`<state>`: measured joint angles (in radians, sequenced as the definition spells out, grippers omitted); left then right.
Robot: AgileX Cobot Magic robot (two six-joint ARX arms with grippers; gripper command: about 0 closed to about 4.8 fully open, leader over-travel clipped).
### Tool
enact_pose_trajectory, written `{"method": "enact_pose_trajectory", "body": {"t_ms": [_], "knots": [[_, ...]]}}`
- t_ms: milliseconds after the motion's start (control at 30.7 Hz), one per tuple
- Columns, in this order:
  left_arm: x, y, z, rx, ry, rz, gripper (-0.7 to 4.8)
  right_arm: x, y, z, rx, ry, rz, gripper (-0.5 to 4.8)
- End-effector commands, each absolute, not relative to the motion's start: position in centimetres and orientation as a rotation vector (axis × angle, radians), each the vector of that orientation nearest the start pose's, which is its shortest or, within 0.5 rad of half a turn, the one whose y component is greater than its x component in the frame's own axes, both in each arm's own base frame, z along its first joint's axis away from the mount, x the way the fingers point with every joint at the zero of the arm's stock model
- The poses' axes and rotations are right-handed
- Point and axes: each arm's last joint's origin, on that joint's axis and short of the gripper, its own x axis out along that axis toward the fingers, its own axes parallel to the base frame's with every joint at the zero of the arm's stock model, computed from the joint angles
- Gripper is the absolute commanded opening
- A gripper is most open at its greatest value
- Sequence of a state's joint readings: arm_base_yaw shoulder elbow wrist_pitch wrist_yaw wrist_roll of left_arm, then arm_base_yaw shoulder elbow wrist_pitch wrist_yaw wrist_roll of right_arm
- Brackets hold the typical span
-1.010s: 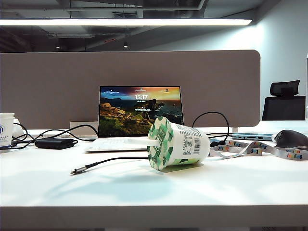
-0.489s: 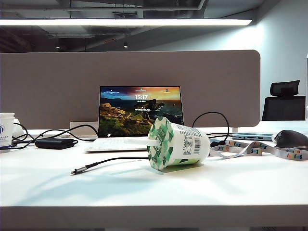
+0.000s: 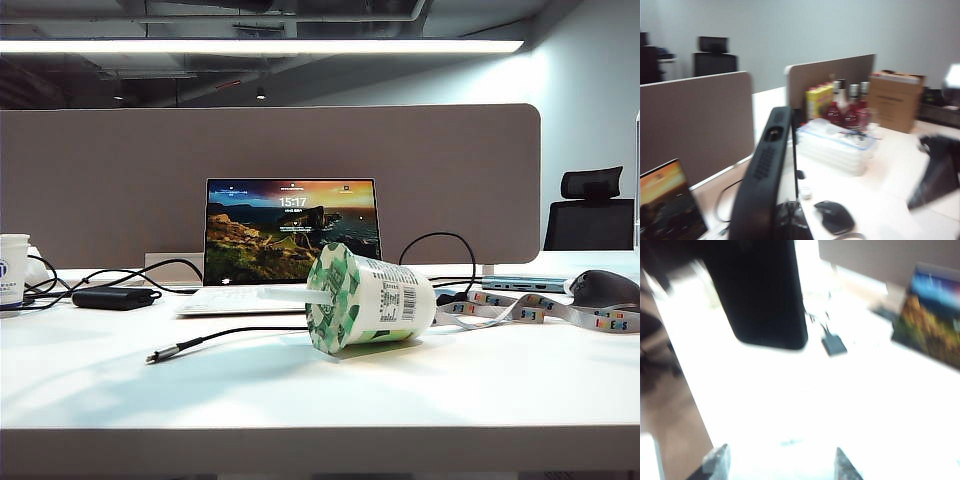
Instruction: Pick up the black phone, pick up the charger plug, insert the charger plug into the phone's charging port, and finally place the connected phone back on the desk.
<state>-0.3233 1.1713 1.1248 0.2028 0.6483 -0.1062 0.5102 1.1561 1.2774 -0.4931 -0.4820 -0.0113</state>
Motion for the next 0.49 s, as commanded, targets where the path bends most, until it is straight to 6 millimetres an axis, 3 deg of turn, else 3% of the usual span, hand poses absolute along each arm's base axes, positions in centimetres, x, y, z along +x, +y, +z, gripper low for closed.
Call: {"method": "enact_pose_trajectory", "body": {"t_ms": [33, 196, 424, 489], "knots": [[23.1, -9.4, 41.8, -0.067, -0.159, -0.871, -0.07, 21.0, 13.3, 38.2, -0.046, 0.509, 0.958, 2.62], [22.9, -8.9, 41.7, -0.047, -0.128, -0.742, -0.07, 22.7, 15.3, 35.6, -0.087, 0.629, 0.969, 2.61], [22.9, -8.9, 41.0, -0.05, -0.059, -0.73, -0.07, 24.6, 18.9, 32.0, -0.236, 0.686, 0.966, 2.6], [22.9, -8.9, 40.9, -0.051, -0.048, -0.73, -0.07, 25.1, 19.9, 31.2, -0.237, 0.691, 0.99, 2.32]]}}
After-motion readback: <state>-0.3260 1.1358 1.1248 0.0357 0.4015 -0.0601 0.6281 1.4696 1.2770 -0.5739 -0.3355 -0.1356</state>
